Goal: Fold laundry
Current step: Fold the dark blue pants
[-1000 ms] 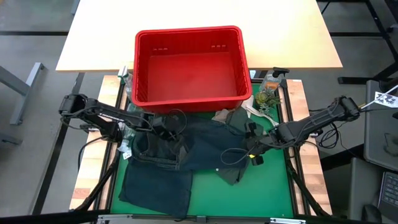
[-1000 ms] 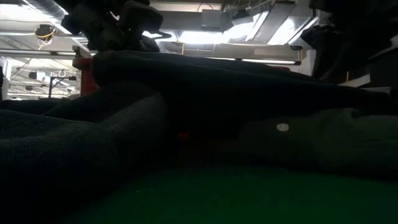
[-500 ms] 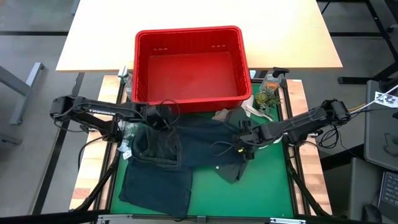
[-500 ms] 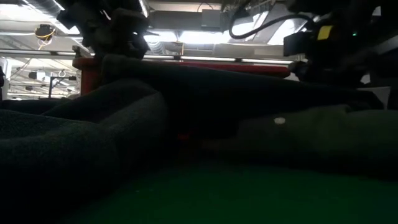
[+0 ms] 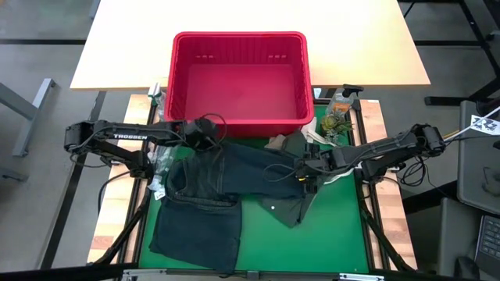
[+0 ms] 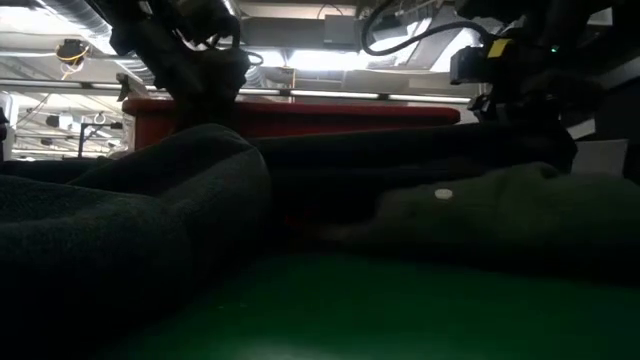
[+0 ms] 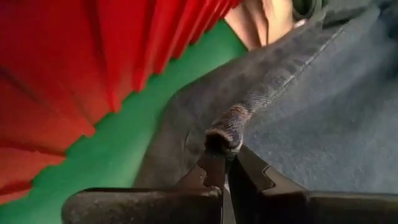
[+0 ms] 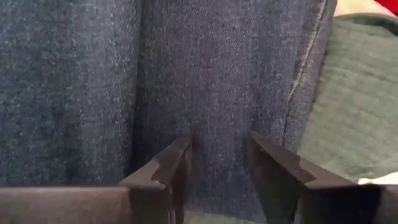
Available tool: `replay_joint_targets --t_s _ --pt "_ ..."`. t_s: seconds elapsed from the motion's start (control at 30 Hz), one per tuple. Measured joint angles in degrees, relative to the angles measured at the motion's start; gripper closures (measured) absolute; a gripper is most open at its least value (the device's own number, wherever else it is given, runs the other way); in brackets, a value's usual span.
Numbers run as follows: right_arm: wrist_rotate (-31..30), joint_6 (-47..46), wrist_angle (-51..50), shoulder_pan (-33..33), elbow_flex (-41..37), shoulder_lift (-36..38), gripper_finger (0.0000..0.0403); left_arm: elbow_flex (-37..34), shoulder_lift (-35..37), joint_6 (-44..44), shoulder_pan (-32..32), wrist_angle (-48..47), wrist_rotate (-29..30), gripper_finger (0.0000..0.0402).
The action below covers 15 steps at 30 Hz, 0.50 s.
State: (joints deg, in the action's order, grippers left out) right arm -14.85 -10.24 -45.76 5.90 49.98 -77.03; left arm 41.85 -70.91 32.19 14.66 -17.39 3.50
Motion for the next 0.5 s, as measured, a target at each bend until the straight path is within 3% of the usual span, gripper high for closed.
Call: replay_joint_targets --t_s 0.2,0.5 --pt "0.1 0.0 -1.2 0.0 0.0 0.0 0.0246 0.0 0.0 -0.3 -1.7 -0.5 0.5 0.0387" --pt "0.5 0.2 -1.9 0.1 -0.1 0.1 0.0246 0.0 0.0 -1.4 -1.7 -0.8 0.4 0.0303"
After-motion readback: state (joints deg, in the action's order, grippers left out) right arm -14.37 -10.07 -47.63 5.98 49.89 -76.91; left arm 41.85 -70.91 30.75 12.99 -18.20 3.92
